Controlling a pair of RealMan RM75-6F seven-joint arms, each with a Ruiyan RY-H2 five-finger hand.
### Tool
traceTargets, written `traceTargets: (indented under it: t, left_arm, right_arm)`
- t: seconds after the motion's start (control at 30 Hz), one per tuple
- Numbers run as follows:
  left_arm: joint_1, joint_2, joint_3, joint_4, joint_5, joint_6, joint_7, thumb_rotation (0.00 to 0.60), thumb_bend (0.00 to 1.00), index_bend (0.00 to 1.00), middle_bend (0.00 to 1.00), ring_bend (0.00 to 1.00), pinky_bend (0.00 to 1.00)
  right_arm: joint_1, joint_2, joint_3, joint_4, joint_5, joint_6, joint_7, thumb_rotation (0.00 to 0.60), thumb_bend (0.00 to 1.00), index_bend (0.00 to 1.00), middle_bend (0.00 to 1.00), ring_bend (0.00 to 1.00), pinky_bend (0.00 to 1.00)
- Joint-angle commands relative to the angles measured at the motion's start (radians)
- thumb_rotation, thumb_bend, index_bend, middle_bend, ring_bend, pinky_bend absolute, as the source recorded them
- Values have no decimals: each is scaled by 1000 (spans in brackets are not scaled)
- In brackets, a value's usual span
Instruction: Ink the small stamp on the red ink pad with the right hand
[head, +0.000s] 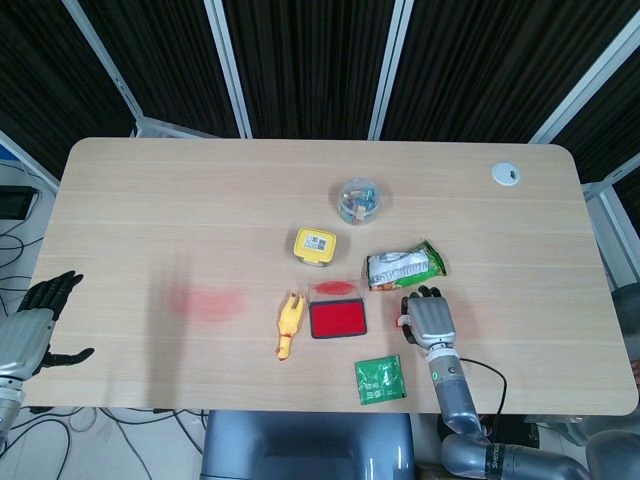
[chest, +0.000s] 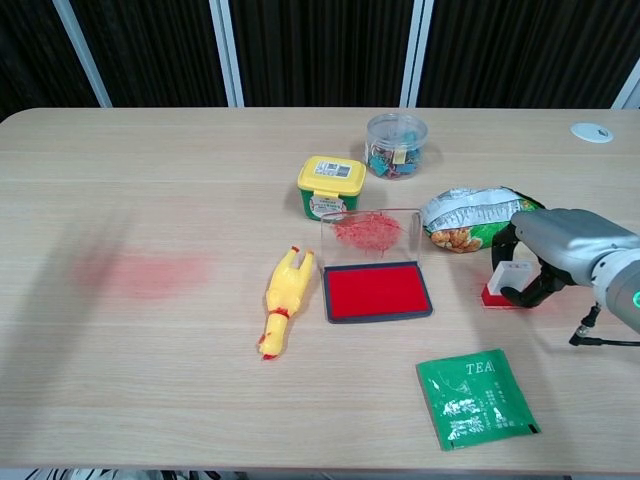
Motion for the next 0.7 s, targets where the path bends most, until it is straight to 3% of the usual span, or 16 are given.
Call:
traceTargets:
  t: [0.03, 0.23, 0.7]
  left_arm:
    - [0, 0, 0, 0, 0, 0, 0, 600, 0, 0, 0, 0, 0]
    - [0, 0, 0, 0, 0, 0, 0, 600, 0, 0, 0, 0, 0]
    - [0, 0, 0, -1, 1, 0, 0, 600, 0, 0, 0, 0, 0]
  right_arm:
    - [0, -1, -1, 2, 0, 1, -1, 600, 444, 526, 404, 218, 196]
    - [-1, -5, -2, 6, -14, 8, 7, 600, 451, 572, 461, 330, 198]
    - [-6, -4, -2, 8, -38, 17, 24, 600, 517, 664, 558, 433, 212]
